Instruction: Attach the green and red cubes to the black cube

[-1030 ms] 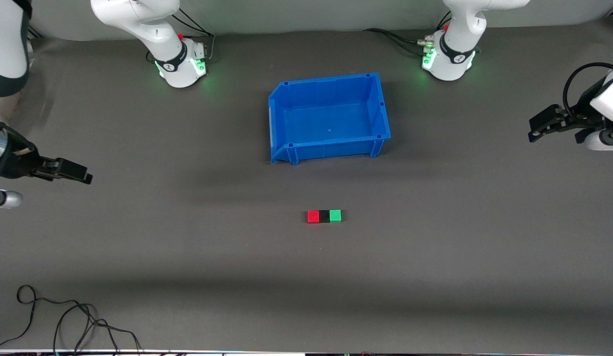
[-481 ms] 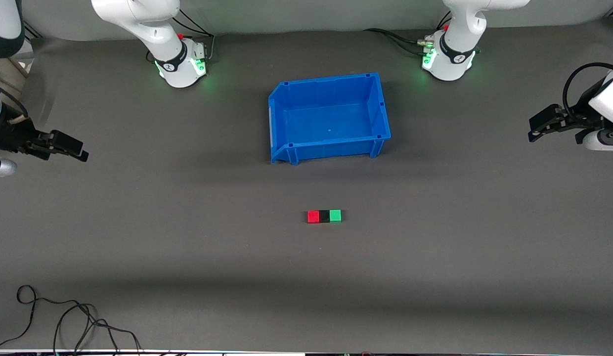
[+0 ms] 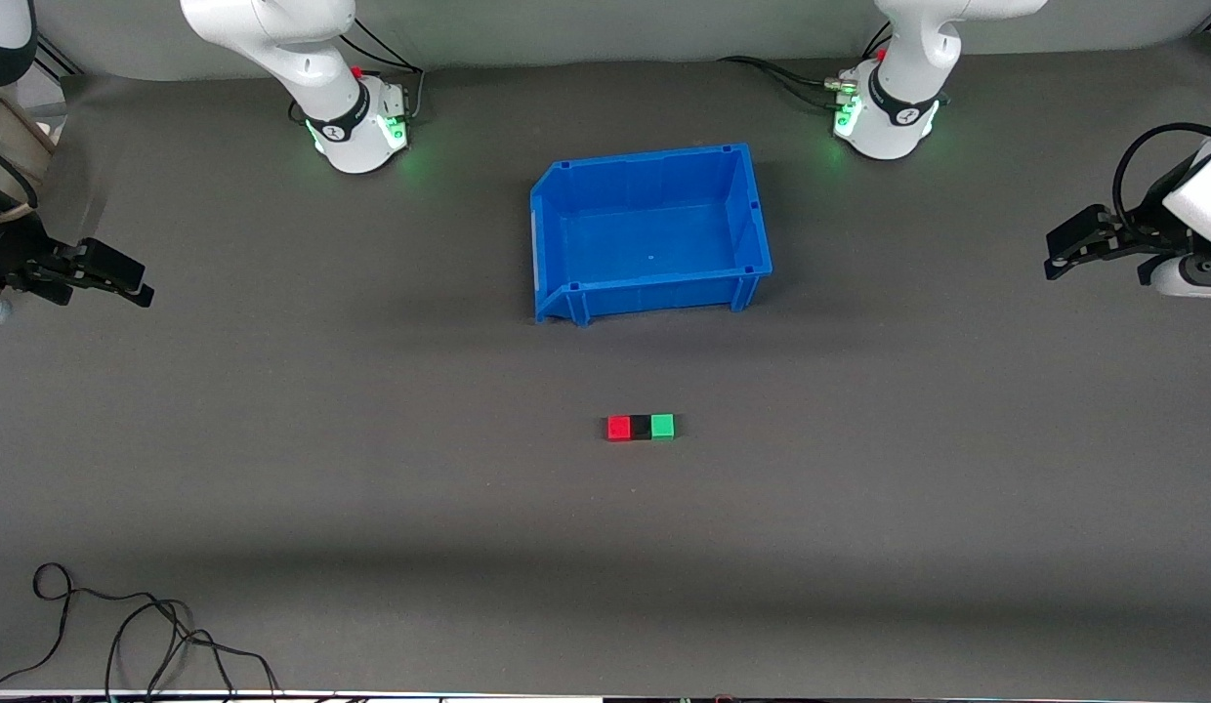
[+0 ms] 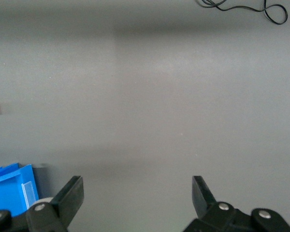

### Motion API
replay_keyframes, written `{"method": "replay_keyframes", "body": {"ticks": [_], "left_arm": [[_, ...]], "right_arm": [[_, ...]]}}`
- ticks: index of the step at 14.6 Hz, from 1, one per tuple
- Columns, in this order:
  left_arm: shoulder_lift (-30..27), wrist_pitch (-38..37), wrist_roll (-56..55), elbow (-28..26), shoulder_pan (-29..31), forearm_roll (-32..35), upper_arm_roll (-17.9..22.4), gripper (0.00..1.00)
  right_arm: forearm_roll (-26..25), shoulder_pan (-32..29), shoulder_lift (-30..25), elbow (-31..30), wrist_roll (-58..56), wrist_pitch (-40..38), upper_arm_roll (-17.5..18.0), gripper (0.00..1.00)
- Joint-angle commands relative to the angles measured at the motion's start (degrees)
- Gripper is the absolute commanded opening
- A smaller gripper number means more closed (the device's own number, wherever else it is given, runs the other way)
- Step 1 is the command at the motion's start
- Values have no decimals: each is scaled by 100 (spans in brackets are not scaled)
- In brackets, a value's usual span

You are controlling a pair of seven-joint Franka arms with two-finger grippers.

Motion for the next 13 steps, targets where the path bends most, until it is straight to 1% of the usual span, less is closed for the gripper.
{"method": "replay_keyframes", "body": {"ticks": [1,13], "left_arm": [[-55,-27,99,41,-10,99,-6,100],[-64,-10,-164,41,-36,90,-15,100]], "right_arm": [[-137,37,228,230,-117,-91,70,99],[-120,72,246,222,-55,-223,69,99]]}}
